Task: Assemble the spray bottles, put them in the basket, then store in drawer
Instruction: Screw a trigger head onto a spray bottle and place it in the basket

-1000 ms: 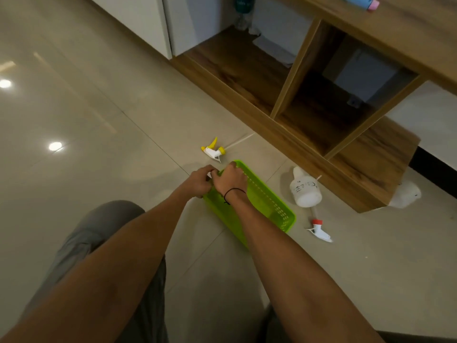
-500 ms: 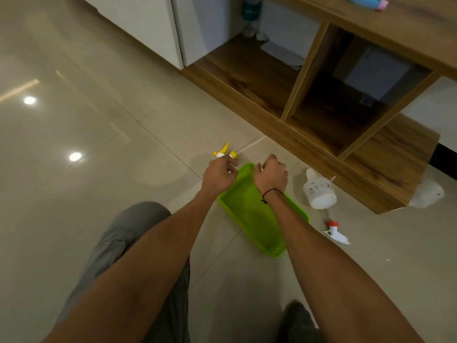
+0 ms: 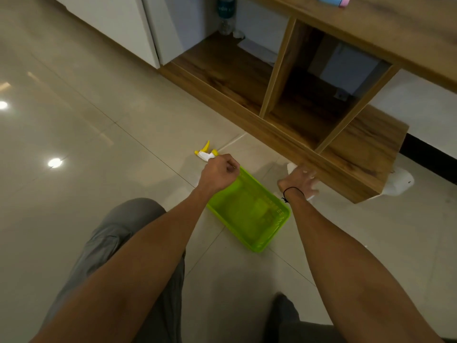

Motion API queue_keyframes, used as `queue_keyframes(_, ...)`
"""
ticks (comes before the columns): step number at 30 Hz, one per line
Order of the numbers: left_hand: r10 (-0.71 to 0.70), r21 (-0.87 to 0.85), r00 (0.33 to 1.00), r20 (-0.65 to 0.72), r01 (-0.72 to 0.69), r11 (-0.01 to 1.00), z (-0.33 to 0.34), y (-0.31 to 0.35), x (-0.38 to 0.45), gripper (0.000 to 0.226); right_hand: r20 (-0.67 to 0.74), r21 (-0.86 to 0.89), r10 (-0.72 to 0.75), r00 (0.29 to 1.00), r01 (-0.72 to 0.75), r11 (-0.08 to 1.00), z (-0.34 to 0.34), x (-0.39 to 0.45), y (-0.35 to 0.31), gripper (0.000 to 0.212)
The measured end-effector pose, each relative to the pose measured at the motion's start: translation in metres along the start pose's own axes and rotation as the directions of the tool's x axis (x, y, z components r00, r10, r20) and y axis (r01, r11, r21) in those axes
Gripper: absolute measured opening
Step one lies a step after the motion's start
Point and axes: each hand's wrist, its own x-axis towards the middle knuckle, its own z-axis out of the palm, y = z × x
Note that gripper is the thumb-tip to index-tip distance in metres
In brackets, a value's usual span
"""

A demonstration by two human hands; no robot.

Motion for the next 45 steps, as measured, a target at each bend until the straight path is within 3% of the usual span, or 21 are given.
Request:
queue_keyframes(4, -0.011, -0.026, 1.0, 0.015, 0.011, 1.0, 0.0, -0.002, -0.001, 0.004, 0.064, 0.215, 0.051, 0.997, -0.064, 0.974, 0.001, 0.001, 0.001, 0.095)
queue_keyframes(8, -0.056, -0.106, 0.998, 0.024, 0.059, 0.993, -0.005, 0.001, 0.0, 0.017, -0.037, 0.307, -0.04, 0.999, 0.05, 0.95, -0.001, -0.008, -0.023, 0.101)
queue_keyframes(10, -0.09, -0.243, 0.994, 0.054, 0.101, 0.965, -0.009, 0.009, -0.002, 0.023, -0.098, 0.393, -0.121, 0.988, 0.15, 0.907, 0.0, -0.019, -0.039, 0.094)
queue_keyframes(14, -0.234, -0.517, 0.951, 0.202, 0.306, 0.799, -0.027, 0.02, -0.009, 0.054, -0.16, 0.579, -0.273, 0.949, 0.314, 0.752, 0.007, -0.048, -0.074, 0.081)
queue_keyframes(16, -0.26, -0.553, 0.933, 0.248, 0.357, 0.753, -0.036, 0.018, -0.012, 0.066, -0.175, 0.636, -0.335, 0.926, 0.366, 0.68, 0.013, -0.066, -0.089, 0.08)
queue_keyframes(19, -0.279, -0.602, 0.916, 0.288, 0.4, 0.692, -0.048, 0.009, -0.017, 0.064, -0.173, 0.678, -0.396, 0.902, 0.4, 0.617, 0.021, -0.088, -0.104, 0.079)
queue_keyframes(24, -0.296, -0.622, 0.931, 0.211, 0.362, 0.695, -0.072, -0.014, -0.023, 0.087, -0.102, 0.702, -0.588, 0.802, 0.477, 0.529, 0.03, -0.111, -0.113, 0.063)
queue_keyframes(28, -0.333, -0.597, 0.934, 0.127, 0.34, 0.727, -0.087, -0.029, -0.02, 0.098, -0.072, 0.622, -0.772, 0.632, 0.633, 0.46, 0.035, -0.101, -0.119, 0.04)
queue_keyframes(30, -0.368, -0.636, 0.923, 0.115, 0.353, 0.686, -0.093, -0.04, -0.019, 0.095, -0.056, 0.632, -0.786, 0.615, 0.632, 0.449, 0.032, -0.093, -0.128, 0.043)
queue_keyframes(33, -0.401, -0.667, 0.91, 0.106, 0.364, 0.65, -0.104, -0.057, -0.016, 0.087, -0.087, 0.569, -0.759, 0.645, 0.658, 0.494, 0.027, -0.078, -0.147, 0.051)
queue_keyframes(35, -0.402, -0.656, 0.91, 0.102, 0.365, 0.661, -0.109, -0.067, -0.015, 0.086, -0.123, 0.423, -0.77, 0.626, 0.735, 0.53, 0.025, -0.06, -0.159, 0.036)
queue_keyframes(36, -0.402, -0.653, 0.911, 0.097, 0.363, 0.665, -0.111, -0.071, -0.016, 0.085, -0.085, 0.345, -0.79, 0.608, 0.762, 0.549, 0.023, -0.05, -0.165, 0.028)
queue_keyframes(39, -0.404, -0.634, 0.91, 0.088, 0.364, 0.682, -0.117, -0.077, -0.02, 0.086, 0.189, 0.141, -0.813, 0.551, 0.804, 0.578, 0.019, -0.034, -0.183, 0.058)
queue_keyframes(41, -0.404, -0.595, 0.91, 0.088, 0.373, 0.712, -0.121, -0.079, -0.025, 0.089, 0.287, 0.054, -0.776, 0.562, 0.799, 0.599, 0.024, -0.035, -0.196, 0.066)
queue_keyframes(45, -0.404, -0.539, 0.909, 0.102, 0.392, 0.746, -0.128, -0.084, -0.031, 0.096, 0.39, -0.086, -0.687, 0.614, 0.767, 0.636, 0.048, -0.038, -0.208, 0.051)
